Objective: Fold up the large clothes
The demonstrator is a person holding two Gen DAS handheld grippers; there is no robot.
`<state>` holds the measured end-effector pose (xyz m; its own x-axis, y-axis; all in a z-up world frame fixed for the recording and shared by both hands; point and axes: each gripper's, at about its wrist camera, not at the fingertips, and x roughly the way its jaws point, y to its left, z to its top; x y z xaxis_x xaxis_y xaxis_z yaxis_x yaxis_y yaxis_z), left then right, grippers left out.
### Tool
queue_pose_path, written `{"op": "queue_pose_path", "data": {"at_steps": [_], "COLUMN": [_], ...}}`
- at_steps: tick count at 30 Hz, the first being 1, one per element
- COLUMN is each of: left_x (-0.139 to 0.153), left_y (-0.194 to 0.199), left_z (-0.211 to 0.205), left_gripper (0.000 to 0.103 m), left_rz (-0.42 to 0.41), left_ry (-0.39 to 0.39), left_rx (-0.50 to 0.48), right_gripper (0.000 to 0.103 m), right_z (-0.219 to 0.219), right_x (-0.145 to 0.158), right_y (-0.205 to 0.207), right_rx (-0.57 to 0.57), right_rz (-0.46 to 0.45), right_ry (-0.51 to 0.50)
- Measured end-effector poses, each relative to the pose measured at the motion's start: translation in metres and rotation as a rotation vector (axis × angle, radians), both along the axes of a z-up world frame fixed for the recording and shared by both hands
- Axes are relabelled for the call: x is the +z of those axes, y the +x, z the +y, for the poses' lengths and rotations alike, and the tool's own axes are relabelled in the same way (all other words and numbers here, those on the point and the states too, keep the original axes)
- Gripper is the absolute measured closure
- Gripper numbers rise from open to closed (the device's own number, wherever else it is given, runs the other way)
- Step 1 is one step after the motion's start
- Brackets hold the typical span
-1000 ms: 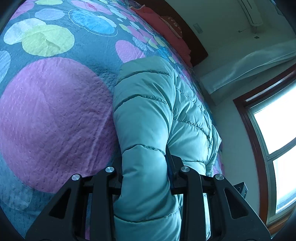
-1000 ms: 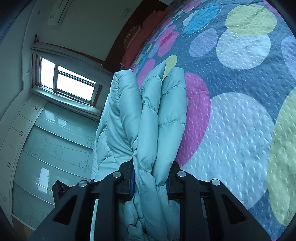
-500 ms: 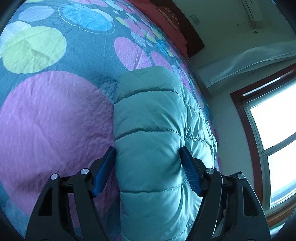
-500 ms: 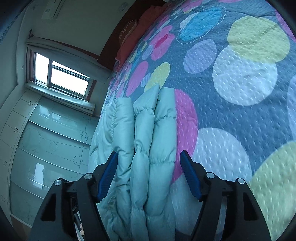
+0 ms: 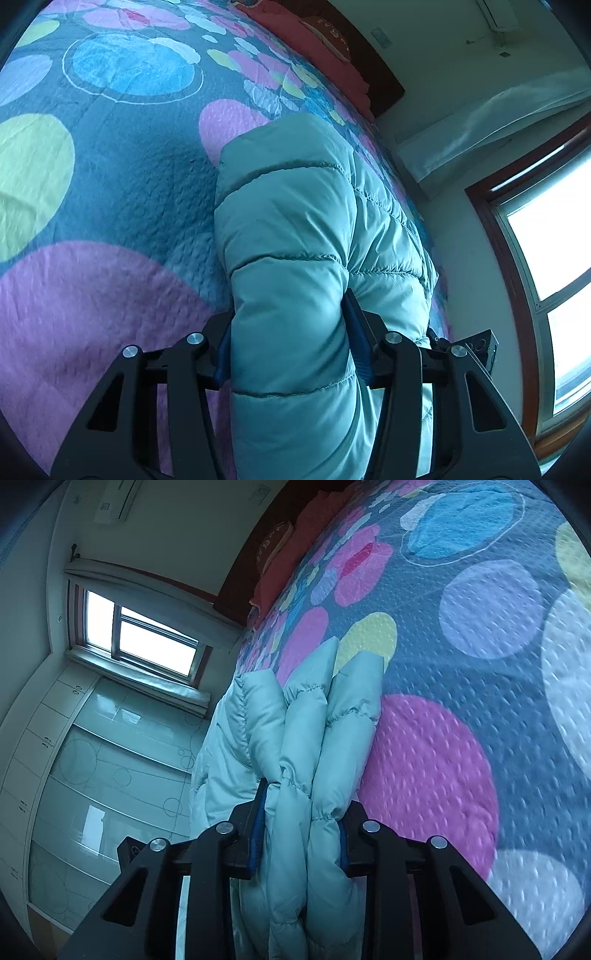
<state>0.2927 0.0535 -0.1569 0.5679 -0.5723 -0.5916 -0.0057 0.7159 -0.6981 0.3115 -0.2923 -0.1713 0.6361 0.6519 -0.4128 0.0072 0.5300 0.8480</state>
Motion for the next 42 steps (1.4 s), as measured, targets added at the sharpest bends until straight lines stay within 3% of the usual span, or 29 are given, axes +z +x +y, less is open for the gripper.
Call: {"op": "queue_pose_path", "data": {"at_steps": [7, 10, 14, 17, 23, 24, 26, 28, 36, 42], "left_x": [0.000, 0.002, 0.007, 0.009, 0.010, 0.010, 0.009, 0.009, 0.015, 0.028], "left_y": [0.008, 0.000, -0.016, -0.031, -0.056, -0.057, -0.059, -0.059, -0.069, -0.093], "left_z": [0.003, 0.004, 0.004, 0.004, -0.001, -0.003, -0.007, -0.009, -0.007, -0.007], "left_gripper": [0.051, 0.047, 0.040, 0.037, 0.040, 0.042, 0.048, 0.050, 0.048, 0.039], "left_rz": [-0.001, -0.006, -0.004, -0.004, -0.018, -0.021, -0.025, -0.030, -0.029, -0.039], "left_ry": [0.019, 0.039, 0.049, 0.054, 0.089, 0.103, 0.125, 0.142, 0.157, 0.158], "left_rx": [-0.001, 0.003, 0.005, -0.003, 0.001, 0.001, -0.001, -0.003, 0.019, 0.033], "right_gripper": [0.073, 0.067, 0.048, 0.041, 0.041, 0.043, 0.059, 0.062, 0.061, 0.060], "right_z": [-0.003, -0.005, -0.006, -0.009, -0.012, -0.011, -0.010, -0.009, -0.010, -0.017], "right_x": [-0.008, -0.006, -0.001, 0.002, -0.002, -0.003, -0.006, -0.011, -0.009, 0.000], "right_y": [0.002, -0.004, -0.015, -0.032, -0.058, -0.061, -0.061, -0.061, -0.068, -0.084], "right_rx": [0.004, 0.003, 0.009, 0.020, 0.029, 0.024, 0.032, 0.034, 0.025, 0.002], "right_rz": [0.013, 0.022, 0.033, 0.035, 0.054, 0.061, 0.077, 0.094, 0.100, 0.101], "right_ry": [-0.007, -0.013, -0.045, -0.035, -0.038, -0.053, -0.053, -0.033, -0.034, -0.017]}}
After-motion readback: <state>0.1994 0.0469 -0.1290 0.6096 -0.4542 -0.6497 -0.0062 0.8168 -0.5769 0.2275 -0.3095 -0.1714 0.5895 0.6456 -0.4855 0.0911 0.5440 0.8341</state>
